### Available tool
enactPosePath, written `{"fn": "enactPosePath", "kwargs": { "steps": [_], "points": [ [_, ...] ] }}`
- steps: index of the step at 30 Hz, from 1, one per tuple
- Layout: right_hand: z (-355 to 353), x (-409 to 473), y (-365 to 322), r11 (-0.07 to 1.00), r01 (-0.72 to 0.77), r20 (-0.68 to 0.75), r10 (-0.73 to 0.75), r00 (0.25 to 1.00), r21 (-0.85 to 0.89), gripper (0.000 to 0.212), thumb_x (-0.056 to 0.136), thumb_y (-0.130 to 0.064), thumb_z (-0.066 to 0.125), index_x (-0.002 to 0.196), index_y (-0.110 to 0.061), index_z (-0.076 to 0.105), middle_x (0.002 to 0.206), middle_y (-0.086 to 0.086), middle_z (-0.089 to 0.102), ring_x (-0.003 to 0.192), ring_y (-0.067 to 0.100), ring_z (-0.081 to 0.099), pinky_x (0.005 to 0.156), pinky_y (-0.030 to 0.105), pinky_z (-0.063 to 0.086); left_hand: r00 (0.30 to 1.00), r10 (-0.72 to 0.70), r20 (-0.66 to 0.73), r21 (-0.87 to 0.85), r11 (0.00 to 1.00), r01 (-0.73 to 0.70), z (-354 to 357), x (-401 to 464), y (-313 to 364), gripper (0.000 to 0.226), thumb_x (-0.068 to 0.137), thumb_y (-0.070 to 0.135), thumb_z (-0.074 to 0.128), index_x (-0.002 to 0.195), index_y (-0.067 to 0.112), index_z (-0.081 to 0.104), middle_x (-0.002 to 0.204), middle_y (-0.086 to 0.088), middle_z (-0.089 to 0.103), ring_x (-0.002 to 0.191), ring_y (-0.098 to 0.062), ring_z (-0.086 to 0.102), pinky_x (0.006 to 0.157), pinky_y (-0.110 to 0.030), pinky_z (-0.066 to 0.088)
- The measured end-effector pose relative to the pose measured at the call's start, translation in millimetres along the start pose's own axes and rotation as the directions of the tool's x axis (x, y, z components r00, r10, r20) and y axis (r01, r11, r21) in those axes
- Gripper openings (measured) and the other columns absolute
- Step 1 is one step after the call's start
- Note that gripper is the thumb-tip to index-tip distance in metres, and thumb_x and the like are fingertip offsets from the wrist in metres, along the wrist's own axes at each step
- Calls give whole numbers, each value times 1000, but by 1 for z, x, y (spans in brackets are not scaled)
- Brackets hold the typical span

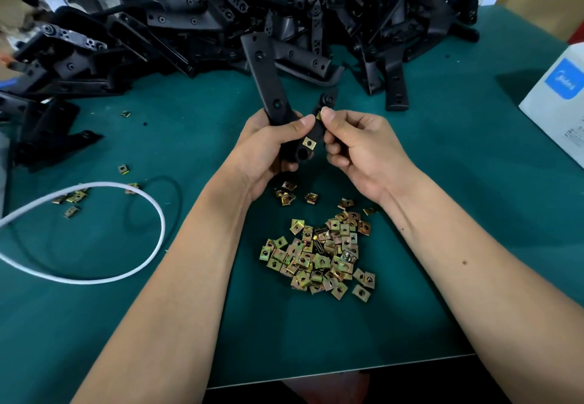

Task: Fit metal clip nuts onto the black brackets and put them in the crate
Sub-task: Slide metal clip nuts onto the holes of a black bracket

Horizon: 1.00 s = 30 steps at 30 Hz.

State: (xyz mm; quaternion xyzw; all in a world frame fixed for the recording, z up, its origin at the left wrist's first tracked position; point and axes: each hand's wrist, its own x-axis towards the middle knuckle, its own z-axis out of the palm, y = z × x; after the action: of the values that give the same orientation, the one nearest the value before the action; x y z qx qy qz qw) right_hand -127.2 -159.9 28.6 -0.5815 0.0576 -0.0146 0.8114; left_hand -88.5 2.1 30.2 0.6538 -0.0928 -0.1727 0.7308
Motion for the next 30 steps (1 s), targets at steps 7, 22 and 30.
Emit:
{"fn": "enactPosePath", "kwargs": {
  "steps": [7,22,30],
  "points": [
    [-2,0,-4,999,37,22,-38,999,27,29,99,-20,68,71,-12,72,67,3,64,58,10,56,46,18,39,992,-12,124,-60,998,19,-7,-2,1,12,95,33,71,93,22,72,92,-9,76,65,-18,68,48,-19,45],
    [-22,5,-6,979,199,312,-202,929,40,35,85,-19,75,120,-24,71,95,-2,57,80,9,52,57,20,41,918,-144,368,-336,900,276,-4,-8,1,21,103,42,51,105,21,55,73,-1,60,56,-8,50,41,-10,37],
    [-22,5,-7,979,201,441,-169,881,-26,25,82,-16,77,106,-19,80,84,-1,69,70,11,59,57,21,51,846,-177,502,-266,900,346,-11,-9,4,30,96,43,56,121,31,67,70,4,58,52,-2,46,41,-8,38]
  ]
}}
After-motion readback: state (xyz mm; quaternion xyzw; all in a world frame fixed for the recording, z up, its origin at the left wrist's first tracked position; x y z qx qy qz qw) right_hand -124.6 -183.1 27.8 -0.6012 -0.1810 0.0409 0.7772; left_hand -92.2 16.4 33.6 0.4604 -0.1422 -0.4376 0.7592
